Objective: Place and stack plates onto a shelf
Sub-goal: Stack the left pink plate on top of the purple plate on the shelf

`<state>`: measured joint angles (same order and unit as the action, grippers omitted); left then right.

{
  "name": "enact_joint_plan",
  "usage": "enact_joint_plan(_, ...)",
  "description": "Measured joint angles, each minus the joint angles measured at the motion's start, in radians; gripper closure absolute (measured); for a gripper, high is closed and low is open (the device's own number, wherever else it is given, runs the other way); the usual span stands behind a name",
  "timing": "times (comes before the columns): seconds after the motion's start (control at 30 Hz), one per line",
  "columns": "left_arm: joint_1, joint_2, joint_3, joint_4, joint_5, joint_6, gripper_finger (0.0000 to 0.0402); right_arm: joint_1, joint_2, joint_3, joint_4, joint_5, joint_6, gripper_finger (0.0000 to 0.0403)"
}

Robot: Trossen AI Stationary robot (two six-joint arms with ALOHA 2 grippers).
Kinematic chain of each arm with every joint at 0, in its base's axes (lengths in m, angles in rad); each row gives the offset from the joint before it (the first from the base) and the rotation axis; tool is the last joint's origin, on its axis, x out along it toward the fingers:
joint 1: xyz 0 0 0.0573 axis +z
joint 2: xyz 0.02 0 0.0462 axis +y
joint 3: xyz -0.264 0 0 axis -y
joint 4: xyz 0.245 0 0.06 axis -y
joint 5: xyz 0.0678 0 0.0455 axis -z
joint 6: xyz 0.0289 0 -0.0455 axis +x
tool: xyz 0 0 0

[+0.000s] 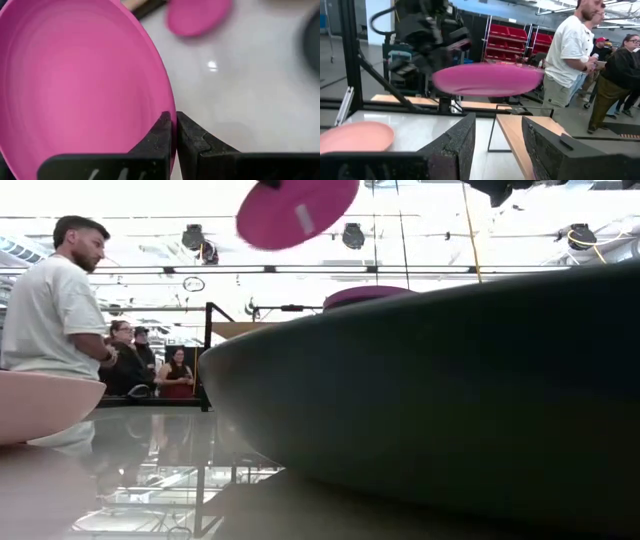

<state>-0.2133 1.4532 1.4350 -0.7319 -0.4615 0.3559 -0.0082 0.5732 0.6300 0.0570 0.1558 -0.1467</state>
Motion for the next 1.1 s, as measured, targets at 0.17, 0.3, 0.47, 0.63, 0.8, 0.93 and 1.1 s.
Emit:
enact_joint_plan(0.17,0.196,0.018,0.02,0.122,0.135,0.231,0.0392,0.0,-0.024,0.0,0.0,0.0,0.008,0.0261)
enact_joint_plan(0.3,0.331,0.072,0.038,0.195,0.257,0.327,0.0392,0.0,-0.031,0.0,0.022,0.0,0.008,0.0261)
enact_joint_plan(0.47,0.389,0.204,0.148,0.16,0.304,0.393,0.0392,0.0,-0.029,0.0,0.041,0.0,0.006,0.0261)
enact_joint_plan(0.63,0.407,0.336,0.288,0.082,0.308,0.435,0.0392,0.002,-0.029,0.0,0.043,0.0,0.008,0.0261)
enact_joint_plan(0.8,0.42,0.426,0.374,0.028,0.308,0.435,0.038,0.002,-0.029,0.0,0.036,-0.001,0.014,0.0261)
enact_joint_plan(0.93,0.432,0.451,0.391,0.06,0.293,0.419,0.0352,0.002,-0.029,0.0,0.034,-0.003,0.028,0.0261)
enact_joint_plan(1.1,0.443,0.454,0.391,0.104,0.292,0.402,0.0343,0.003,-0.029,0.0,0.028,-0.003,0.029,0.0261)
